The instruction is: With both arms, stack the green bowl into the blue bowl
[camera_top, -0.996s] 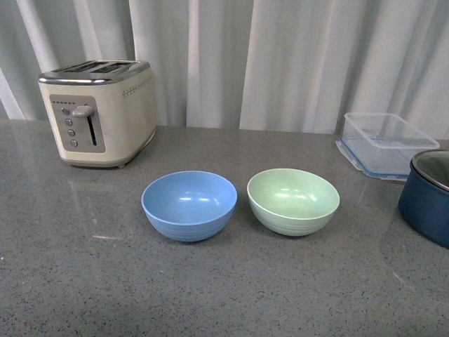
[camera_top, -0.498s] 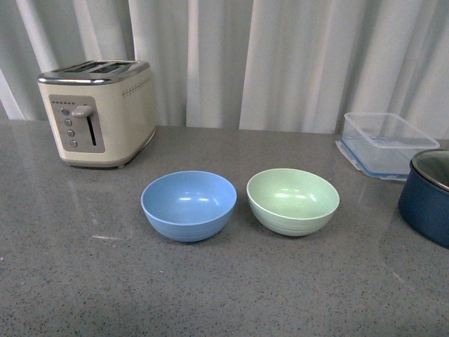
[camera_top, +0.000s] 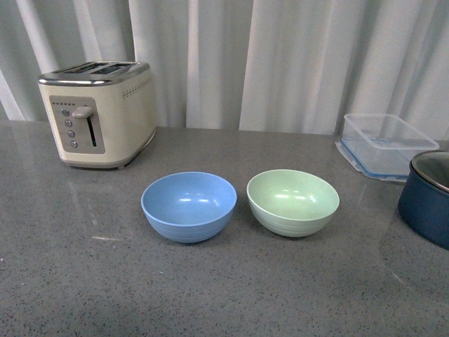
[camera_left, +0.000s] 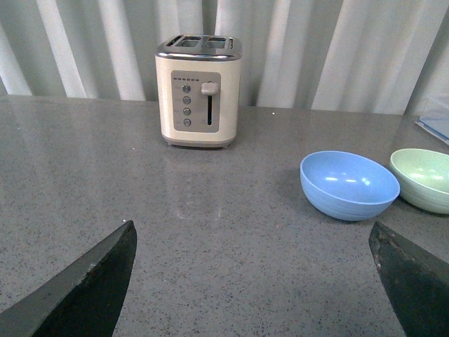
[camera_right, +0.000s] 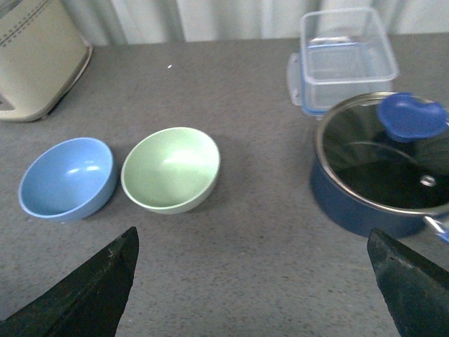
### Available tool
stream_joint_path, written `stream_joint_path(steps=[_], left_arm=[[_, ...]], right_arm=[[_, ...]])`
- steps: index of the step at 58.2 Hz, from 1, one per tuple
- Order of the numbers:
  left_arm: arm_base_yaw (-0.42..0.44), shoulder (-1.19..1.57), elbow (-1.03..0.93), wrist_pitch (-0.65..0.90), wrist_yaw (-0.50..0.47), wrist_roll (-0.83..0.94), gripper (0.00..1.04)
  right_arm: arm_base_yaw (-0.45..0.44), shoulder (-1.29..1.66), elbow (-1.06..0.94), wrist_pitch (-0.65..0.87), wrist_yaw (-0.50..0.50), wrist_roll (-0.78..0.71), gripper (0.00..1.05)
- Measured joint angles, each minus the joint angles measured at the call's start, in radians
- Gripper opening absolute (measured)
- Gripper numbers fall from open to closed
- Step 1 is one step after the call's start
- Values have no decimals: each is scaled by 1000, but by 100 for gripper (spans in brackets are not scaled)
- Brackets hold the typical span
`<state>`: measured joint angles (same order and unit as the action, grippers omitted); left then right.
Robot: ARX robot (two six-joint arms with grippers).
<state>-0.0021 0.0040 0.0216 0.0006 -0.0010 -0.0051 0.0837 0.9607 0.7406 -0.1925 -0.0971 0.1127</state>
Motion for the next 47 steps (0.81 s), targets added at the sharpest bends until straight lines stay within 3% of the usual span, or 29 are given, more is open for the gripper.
stream_joint_path(steps=[11, 47], left_arm=[[0, 0, 0, 0, 0, 0, 98], [0, 0, 0, 0, 0, 0, 98]], right_arm=[[57, 317, 232, -72, -50, 50, 95], [97, 943, 637, -102, 68, 99, 95]])
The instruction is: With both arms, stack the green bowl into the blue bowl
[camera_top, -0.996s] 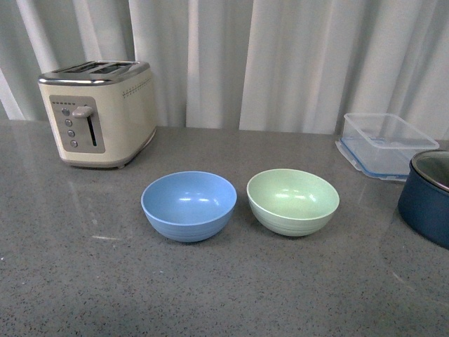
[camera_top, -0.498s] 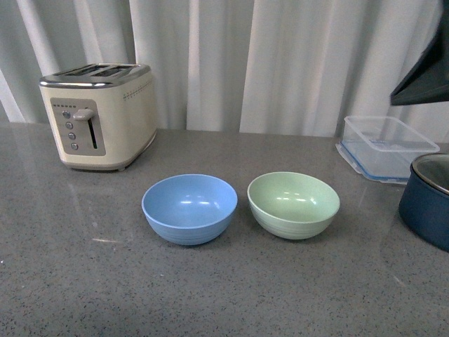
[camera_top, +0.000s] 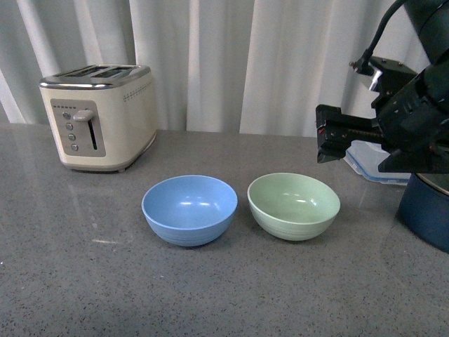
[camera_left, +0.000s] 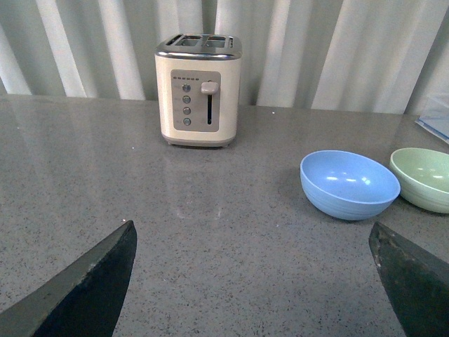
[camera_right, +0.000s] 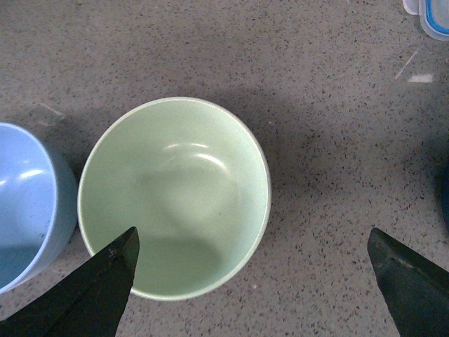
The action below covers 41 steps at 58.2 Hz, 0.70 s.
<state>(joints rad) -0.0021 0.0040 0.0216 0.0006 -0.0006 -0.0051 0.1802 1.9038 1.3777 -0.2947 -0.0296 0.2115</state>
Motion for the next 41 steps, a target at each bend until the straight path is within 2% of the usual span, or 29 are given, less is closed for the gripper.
stream_joint_path(steps=[28, 41], left_arm=[[0, 0, 0, 0, 0, 0, 98], [0, 0, 0, 0, 0, 0, 98]], right_arm=[[-48, 296, 245, -94, 50, -21, 94], [-53, 336, 290, -105, 56, -24, 62]])
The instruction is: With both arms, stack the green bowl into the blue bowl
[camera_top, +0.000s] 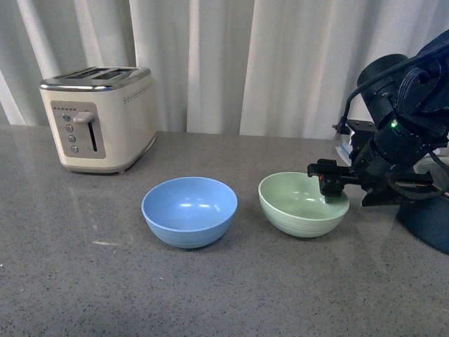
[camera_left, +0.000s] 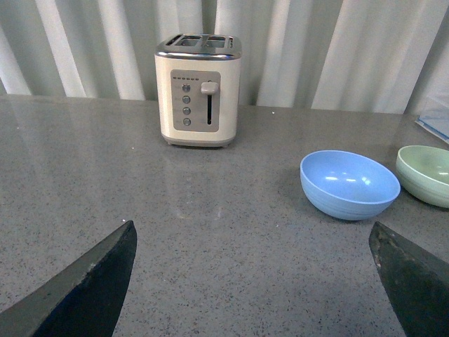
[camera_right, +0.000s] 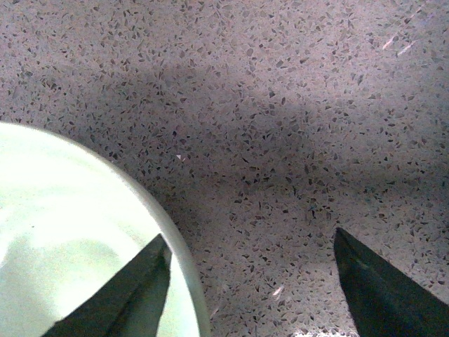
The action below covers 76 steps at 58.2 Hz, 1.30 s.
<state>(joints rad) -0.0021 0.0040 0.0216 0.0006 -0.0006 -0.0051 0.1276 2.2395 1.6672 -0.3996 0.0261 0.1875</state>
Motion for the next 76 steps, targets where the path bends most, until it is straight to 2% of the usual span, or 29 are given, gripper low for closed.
stream_joint_path(steps=[16, 24, 48, 57, 76], left_arm=[[0, 0, 0, 0, 0, 0, 98], [0, 0, 0, 0, 0, 0, 98], [0, 0, 0, 0, 0, 0, 98], [0, 0, 0, 0, 0, 0, 98], [0, 0, 0, 0, 0, 0, 98]], right_arm=[[-1, 1, 2, 0, -26, 1, 23], [-1, -15, -1, 8, -55, 3, 0], [35, -290, -66, 63, -153, -3, 1], [91, -364, -85, 101, -201, 12, 1], [240, -327, -115, 131, -179, 2, 1]])
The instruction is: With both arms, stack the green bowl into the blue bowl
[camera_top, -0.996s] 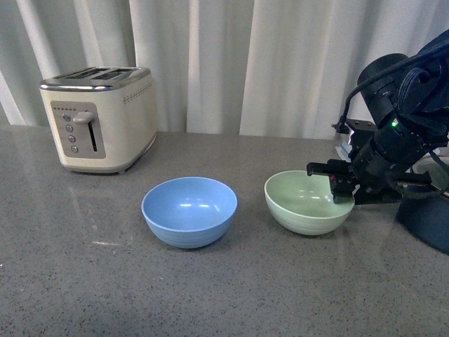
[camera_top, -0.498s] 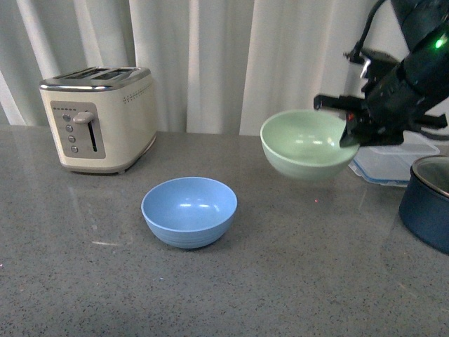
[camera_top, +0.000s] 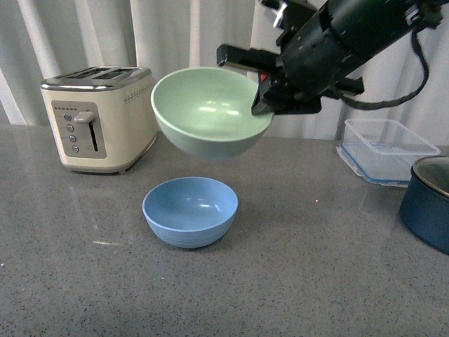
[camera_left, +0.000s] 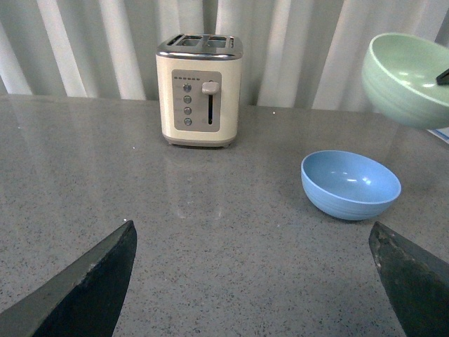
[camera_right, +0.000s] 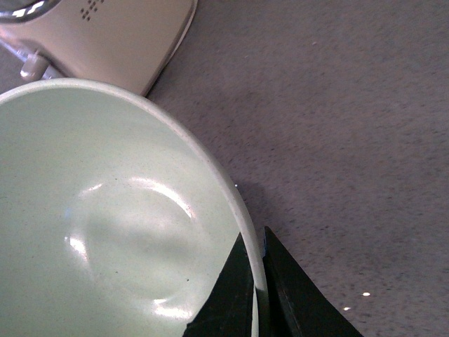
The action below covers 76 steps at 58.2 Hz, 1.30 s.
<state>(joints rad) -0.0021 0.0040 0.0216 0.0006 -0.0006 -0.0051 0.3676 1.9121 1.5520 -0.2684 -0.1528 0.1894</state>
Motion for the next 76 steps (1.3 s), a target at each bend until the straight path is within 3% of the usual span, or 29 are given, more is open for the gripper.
stream_joint_path(steps=[34, 65, 76], left_arm=[[0, 0, 0, 0, 0, 0, 98], [0, 0, 0, 0, 0, 0, 98], [0, 0, 0, 0, 0, 0, 98]], right_arm=[[68, 185, 41, 10, 82, -14, 1], [76, 287, 88, 70, 183, -22, 1], [70, 255, 54, 129, 155, -7, 30]])
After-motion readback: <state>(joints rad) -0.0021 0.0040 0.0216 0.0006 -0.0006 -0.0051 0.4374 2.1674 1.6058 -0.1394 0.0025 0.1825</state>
